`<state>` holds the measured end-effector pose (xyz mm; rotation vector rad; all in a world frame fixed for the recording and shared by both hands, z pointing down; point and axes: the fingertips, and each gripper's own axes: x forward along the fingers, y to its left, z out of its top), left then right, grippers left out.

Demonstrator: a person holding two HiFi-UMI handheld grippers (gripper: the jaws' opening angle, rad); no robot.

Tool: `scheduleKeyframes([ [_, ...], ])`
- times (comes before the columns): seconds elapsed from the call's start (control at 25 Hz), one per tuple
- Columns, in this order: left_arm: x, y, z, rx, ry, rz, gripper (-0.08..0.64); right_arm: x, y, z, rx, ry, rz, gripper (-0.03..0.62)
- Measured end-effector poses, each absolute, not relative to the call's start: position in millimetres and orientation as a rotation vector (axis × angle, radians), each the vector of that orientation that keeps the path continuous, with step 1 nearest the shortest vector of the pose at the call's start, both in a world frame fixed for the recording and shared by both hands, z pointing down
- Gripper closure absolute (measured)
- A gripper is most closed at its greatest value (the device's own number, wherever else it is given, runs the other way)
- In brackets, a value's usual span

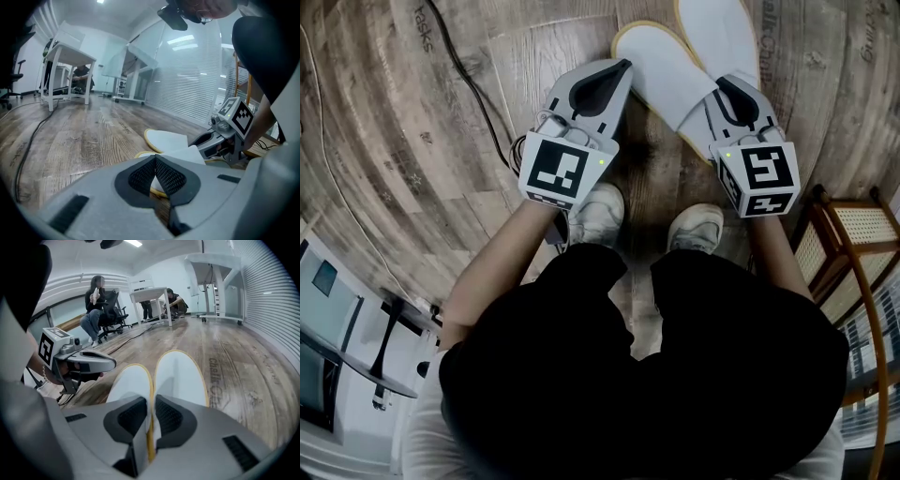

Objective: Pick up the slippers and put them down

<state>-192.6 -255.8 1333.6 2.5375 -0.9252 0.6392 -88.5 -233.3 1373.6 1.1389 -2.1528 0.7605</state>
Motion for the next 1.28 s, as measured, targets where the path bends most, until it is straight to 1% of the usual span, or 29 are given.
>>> scheduleKeyframes([
  [0.04, -193.4, -255.6, 1333.4, 2.535, -0.926, 0.641, 0.549, -88.2, -231.8, 1374.0, 1.136, -2.147, 0.764, 0.544],
  [0.16, -195.3, -253.5, 1335.0, 2.524, -0.927, 0.650, 0.549, -85.8, -225.6, 1376.6, 1.125, -2.129, 0.763, 0.522],
  [0.48, -195.9, -250.4, 1308.9, 2.512, -0.919, 0.617, 0.549, -68.2, -208.2, 1362.1, 1.117, -2.121, 0.813, 0.512],
  [0.72, -198.9, -269.5, 1274.0, 2.510, -0.936, 0.615, 0.549, -55.8, -216.8, 1321.1, 1.168, -2.151, 0.907, 0.514],
  [1.0, -208.3, -294.5, 1180.0, 2.494, -0.966, 0.557, 0.549, -52.7, -245.3, 1220.0, 1.249, -2.190, 0.870, 0.517],
  [1.28, -202.1, -305.4, 1020.4, 2.537, -0.971, 0.476, 0.549, -52.2, -275.7, 1054.8, 1.360, -2.257, 0.736, 0.525],
])
